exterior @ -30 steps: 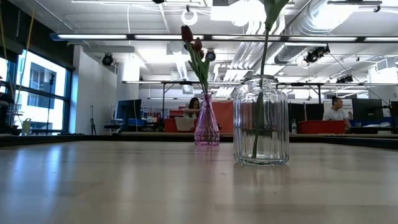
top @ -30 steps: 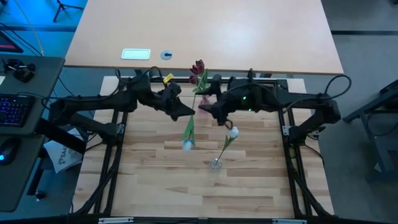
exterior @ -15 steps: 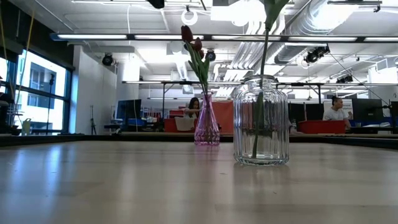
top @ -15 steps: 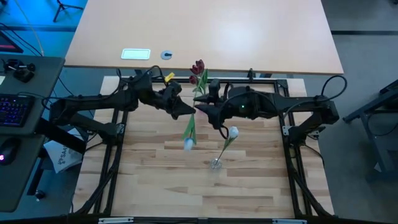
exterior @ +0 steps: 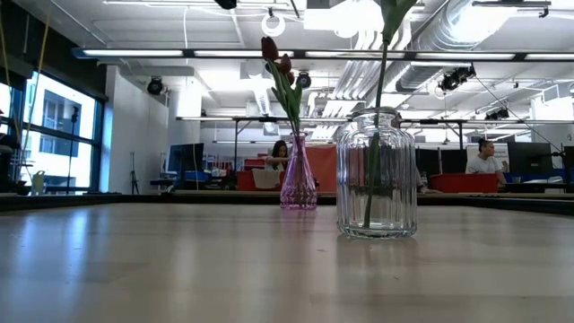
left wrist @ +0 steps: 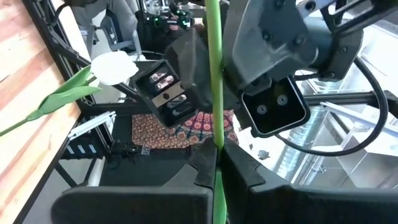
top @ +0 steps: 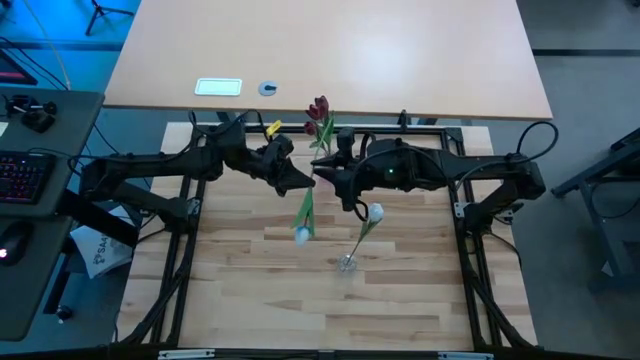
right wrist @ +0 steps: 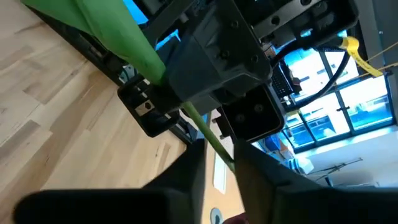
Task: Sort flowers into vase by color
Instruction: Put the white flower into the transparent vase
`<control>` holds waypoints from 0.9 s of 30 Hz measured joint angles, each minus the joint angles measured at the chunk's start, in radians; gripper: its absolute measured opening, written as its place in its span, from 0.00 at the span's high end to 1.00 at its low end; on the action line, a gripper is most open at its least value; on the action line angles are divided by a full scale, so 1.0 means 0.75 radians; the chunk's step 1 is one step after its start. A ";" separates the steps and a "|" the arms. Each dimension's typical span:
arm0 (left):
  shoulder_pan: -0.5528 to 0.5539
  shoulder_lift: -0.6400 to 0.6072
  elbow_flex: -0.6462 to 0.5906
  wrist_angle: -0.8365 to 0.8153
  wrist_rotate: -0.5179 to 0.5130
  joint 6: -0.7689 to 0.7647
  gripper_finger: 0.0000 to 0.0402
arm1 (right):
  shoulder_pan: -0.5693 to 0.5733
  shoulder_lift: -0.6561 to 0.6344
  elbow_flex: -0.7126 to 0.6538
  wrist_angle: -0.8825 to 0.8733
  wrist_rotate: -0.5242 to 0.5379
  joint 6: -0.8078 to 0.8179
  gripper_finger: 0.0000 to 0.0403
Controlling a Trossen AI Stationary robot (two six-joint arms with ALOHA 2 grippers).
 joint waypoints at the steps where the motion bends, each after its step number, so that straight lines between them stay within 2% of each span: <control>1: 0.000 0.000 0.000 0.001 0.000 0.000 1.00 | 0.000 0.000 0.000 0.000 0.000 0.004 0.78; 7: 0.000 0.000 0.000 0.000 -0.003 -0.030 1.00 | 0.000 0.000 -0.001 -0.001 -0.001 -0.069 0.62; 11: 0.000 0.010 0.001 0.002 -0.006 -0.032 1.00 | 0.000 0.000 -0.001 -0.001 -0.019 -0.098 0.61; 14: 0.003 0.022 0.001 0.005 -0.016 -0.033 1.00 | -0.006 0.011 -0.001 0.001 -0.026 -0.101 0.68; 21: 0.005 0.085 0.002 0.083 0.000 -0.048 1.00 | -0.023 0.062 -0.001 -0.017 -0.031 -0.103 0.95; 27: 0.034 0.091 0.002 0.093 0.035 0.048 0.97 | -0.025 0.053 -0.002 -0.032 -0.013 -0.070 0.99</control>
